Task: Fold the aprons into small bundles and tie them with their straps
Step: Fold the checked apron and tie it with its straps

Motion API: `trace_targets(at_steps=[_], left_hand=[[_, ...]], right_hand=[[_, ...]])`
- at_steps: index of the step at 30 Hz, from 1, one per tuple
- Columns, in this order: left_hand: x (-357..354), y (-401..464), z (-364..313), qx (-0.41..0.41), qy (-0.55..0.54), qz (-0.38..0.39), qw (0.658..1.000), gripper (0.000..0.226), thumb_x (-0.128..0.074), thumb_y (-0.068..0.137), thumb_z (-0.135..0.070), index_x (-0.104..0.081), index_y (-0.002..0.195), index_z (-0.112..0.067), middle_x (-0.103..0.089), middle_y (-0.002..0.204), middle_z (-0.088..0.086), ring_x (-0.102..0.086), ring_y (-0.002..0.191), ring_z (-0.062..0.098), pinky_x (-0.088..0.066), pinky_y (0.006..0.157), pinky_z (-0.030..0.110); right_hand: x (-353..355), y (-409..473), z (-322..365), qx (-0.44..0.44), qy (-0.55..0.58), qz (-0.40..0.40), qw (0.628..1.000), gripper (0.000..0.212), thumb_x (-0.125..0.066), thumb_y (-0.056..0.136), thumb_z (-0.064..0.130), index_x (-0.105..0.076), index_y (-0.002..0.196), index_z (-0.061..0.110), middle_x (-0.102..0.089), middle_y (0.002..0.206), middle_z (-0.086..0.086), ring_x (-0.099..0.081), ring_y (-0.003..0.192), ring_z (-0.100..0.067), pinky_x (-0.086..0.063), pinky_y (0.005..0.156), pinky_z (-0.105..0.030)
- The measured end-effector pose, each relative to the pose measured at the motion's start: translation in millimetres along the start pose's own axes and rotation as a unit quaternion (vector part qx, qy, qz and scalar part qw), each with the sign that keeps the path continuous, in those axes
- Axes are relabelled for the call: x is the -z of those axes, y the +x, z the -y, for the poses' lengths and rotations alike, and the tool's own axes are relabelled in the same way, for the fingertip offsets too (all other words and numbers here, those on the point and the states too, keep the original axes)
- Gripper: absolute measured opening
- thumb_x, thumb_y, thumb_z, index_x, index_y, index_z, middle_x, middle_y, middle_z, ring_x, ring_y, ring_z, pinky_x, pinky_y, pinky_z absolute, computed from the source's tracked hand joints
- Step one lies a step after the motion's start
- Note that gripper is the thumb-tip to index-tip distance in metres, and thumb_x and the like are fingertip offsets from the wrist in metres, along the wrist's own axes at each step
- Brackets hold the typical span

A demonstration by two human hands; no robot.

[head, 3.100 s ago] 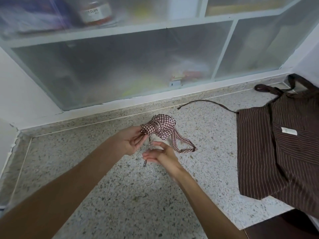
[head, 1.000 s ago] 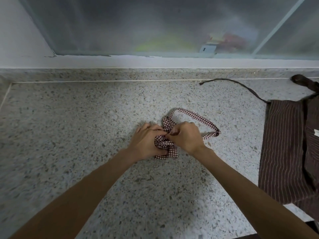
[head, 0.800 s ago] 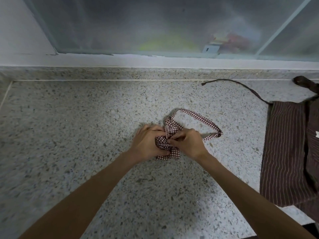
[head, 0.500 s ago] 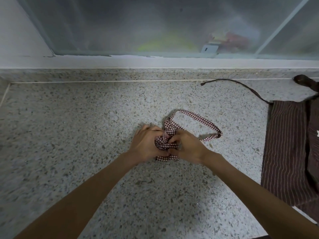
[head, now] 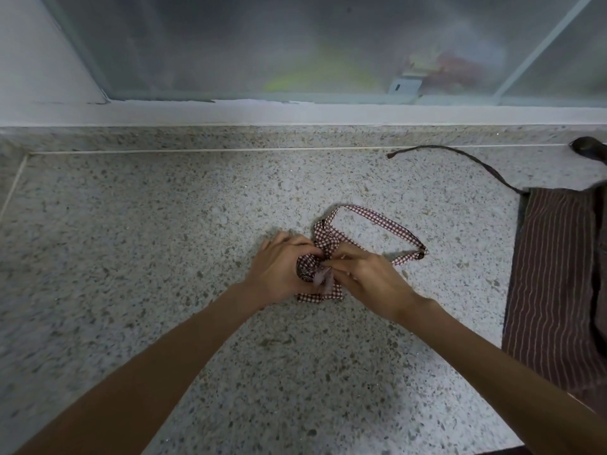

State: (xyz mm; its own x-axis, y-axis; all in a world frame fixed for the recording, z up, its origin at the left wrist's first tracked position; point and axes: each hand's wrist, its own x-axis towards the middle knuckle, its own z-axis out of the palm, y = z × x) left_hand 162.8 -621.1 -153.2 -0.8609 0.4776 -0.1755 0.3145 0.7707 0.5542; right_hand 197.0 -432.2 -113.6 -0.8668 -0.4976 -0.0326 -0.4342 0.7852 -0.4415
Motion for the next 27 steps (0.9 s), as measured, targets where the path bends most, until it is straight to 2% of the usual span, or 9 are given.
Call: trace_targets(at_steps=[3,6,8,11,13,18,23,25,27], left_hand=[[0.9,-0.9,-1.5,-0.001,0.000,0.003,1.000,0.065,-0.074,0.060,-0.059,-0.056,0.119,-0.039,-0.050,0.123,-0.022,-0.035,0.115,0.010,-0.027,0.097,0.034],[3.5,-0.8,-4.3,0.002,0.007,0.004,1.000,0.065,-0.075,0.060,-0.058,-0.056,0.119,-0.040,-0.050,0.123,-0.021,-0.033,0.113,0.009,-0.024,0.094,0.032],[4.3,-0.9,-5.8,0.005,0.010,0.005,1.000,0.066,-0.075,0.061,-0.058,-0.056,0.121,-0.038,-0.050,0.124,-0.020,-0.033,0.114,0.010,-0.024,0.095,0.033],[3.9,-1.2,-4.9,0.006,-0.008,-0.001,1.000,0.064,-0.076,0.059,-0.058,-0.057,0.117,-0.038,-0.052,0.121,-0.020,-0.035,0.115,0.010,-0.026,0.097,0.035],[2.2,-1.1,-2.5,0.011,-0.032,-0.006,0.999,0.064,-0.078,0.056,-0.058,-0.059,0.114,-0.038,-0.054,0.118,-0.020,-0.036,0.116,0.010,-0.026,0.098,0.033],[-1.4,-13.1,-5.4,0.047,-0.091,-0.094,0.990,0.076,-0.080,0.055,-0.054,-0.054,0.122,-0.029,-0.059,0.118,-0.015,-0.041,0.119,0.010,-0.030,0.101,0.032],[-3.4,-28.7,-1.3,0.002,-0.042,-0.240,0.970,0.023,-0.079,0.064,-0.040,-0.065,0.076,-0.027,-0.064,0.079,-0.012,-0.052,0.082,0.011,-0.047,0.070,0.032],[-2.7,-30.5,-5.4,-0.010,-0.019,-0.248,0.968,0.024,-0.083,0.063,-0.034,-0.060,0.064,-0.027,-0.060,0.067,-0.014,-0.052,0.069,0.008,-0.044,0.056,0.024],[0.5,-32.6,-10.9,-0.017,0.013,-0.259,0.966,0.032,-0.082,0.064,-0.035,-0.052,0.064,-0.026,-0.055,0.064,-0.015,-0.049,0.061,0.005,-0.028,0.046,0.010]], right_hand=[[-6.4,-5.7,-1.8,-0.052,0.117,-0.064,0.990,0.022,-0.055,0.093,0.011,-0.069,0.110,0.009,-0.063,0.097,0.000,-0.055,0.069,-0.005,-0.044,0.062,-0.014],[-11.7,2.4,0.4,-0.171,0.256,-0.127,0.943,0.008,-0.068,0.085,0.015,-0.075,0.083,0.011,-0.070,0.077,-0.004,-0.063,0.067,-0.020,-0.051,0.060,-0.028],[-12.3,13.4,0.9,-0.239,0.300,-0.150,0.911,0.009,-0.077,0.076,0.013,-0.073,0.076,0.021,-0.070,0.069,0.003,-0.065,0.063,-0.018,-0.056,0.064,-0.032],[-13.9,24.5,1.2,-0.283,0.257,-0.155,0.911,0.019,-0.084,0.067,0.016,-0.069,0.074,0.024,-0.063,0.063,0.014,-0.061,0.056,-0.003,-0.052,0.060,-0.014],[-17.9,26.4,6.0,-0.285,0.214,-0.166,0.920,0.016,-0.084,0.067,0.018,-0.074,0.079,0.017,-0.065,0.066,0.014,-0.059,0.057,0.004,-0.049,0.058,-0.008],[-36.9,21.9,17.5,-0.230,0.081,-0.159,0.957,0.014,-0.075,0.078,0.020,-0.076,0.092,0.018,-0.072,0.090,0.001,-0.061,0.068,-0.010,-0.052,0.062,-0.025],[-40.3,20.1,14.0,-0.135,-0.015,-0.123,0.983,0.011,-0.067,0.085,0.017,-0.074,0.093,0.013,-0.062,0.087,-0.003,-0.059,0.071,-0.020,-0.050,0.052,-0.031],[-42.7,18.7,15.8,-0.095,-0.067,-0.117,0.986,0.007,-0.071,0.080,0.009,-0.070,0.087,0.007,-0.058,0.083,-0.005,-0.059,0.072,-0.024,-0.048,0.044,-0.030],[-44.6,18.1,17.4,-0.075,-0.077,-0.126,0.986,0.017,-0.075,0.075,0.004,-0.069,0.091,0.007,-0.060,0.082,-0.006,-0.059,0.072,-0.023,-0.049,0.043,-0.029]])
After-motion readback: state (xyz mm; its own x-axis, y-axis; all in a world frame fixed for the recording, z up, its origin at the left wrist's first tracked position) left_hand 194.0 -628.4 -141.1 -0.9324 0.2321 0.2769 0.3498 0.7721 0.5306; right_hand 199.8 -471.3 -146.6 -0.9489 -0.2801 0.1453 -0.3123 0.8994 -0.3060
